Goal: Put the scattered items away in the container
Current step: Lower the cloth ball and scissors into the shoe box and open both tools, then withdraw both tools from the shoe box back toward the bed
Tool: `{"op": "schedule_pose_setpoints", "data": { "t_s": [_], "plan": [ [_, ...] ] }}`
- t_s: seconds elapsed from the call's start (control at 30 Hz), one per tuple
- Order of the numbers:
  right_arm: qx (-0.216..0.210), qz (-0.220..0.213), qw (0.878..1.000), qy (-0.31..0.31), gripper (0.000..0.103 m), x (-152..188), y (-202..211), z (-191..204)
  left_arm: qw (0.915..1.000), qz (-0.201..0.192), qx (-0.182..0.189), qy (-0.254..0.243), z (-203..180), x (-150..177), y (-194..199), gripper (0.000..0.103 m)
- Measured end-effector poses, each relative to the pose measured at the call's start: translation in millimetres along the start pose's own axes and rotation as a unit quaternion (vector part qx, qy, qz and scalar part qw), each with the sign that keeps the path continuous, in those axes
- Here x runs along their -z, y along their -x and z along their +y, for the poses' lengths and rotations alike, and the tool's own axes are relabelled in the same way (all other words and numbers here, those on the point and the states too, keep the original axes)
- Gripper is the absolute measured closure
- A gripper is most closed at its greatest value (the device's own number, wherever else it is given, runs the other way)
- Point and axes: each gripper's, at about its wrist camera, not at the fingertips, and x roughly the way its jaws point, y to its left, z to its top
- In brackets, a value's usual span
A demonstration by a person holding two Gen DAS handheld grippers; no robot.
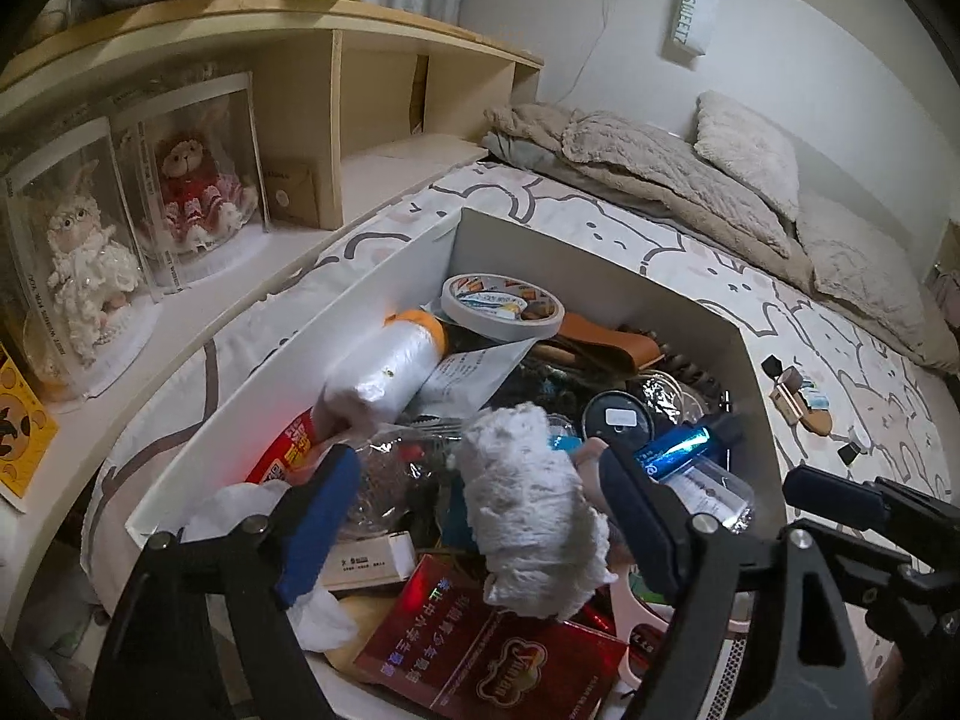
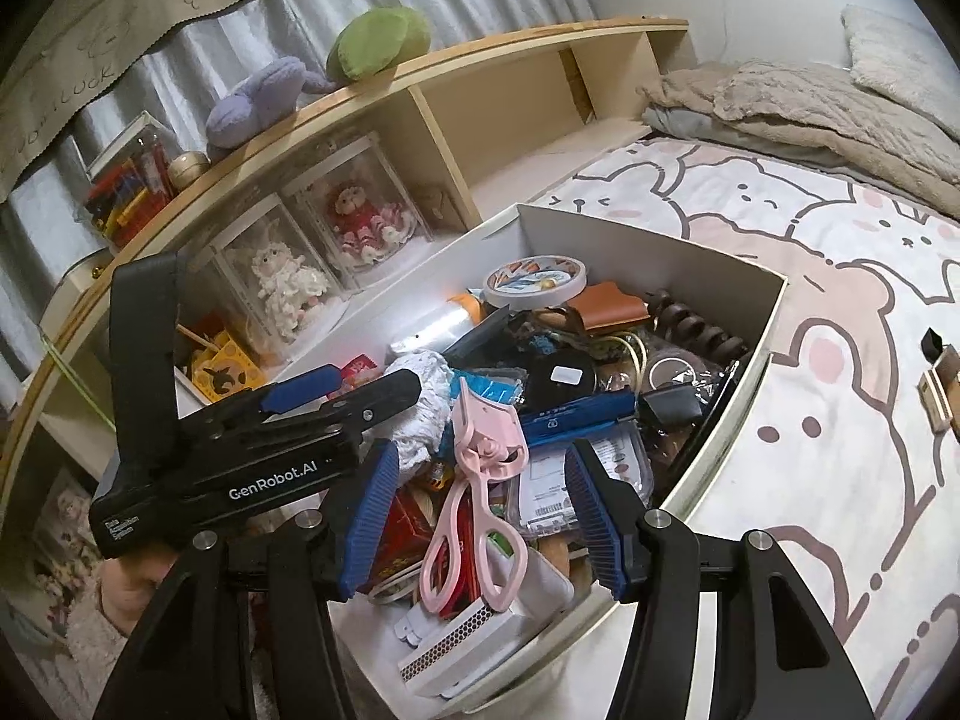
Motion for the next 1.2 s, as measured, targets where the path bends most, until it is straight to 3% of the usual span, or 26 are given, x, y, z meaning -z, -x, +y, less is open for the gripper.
{"op": "schedule_pose_setpoints", "data": {
  "t_s": [0.77, 1.2],
  "plan": [
    [0.029, -0.057, 0.998, 0.027, 0.045, -6.7, 57.4, 12.0, 0.9989, -0.042, -0.015, -0.015, -15.1, -7.8, 65.4, 0.02],
    [0.064, -0.083, 0.994, 0.042, 0.045, -0.3, 93.6, 14.2, 0.9947, -0.083, -0.032, -0.051, -39.8, 1.2, 110.3, 0.006]
  ]
}}
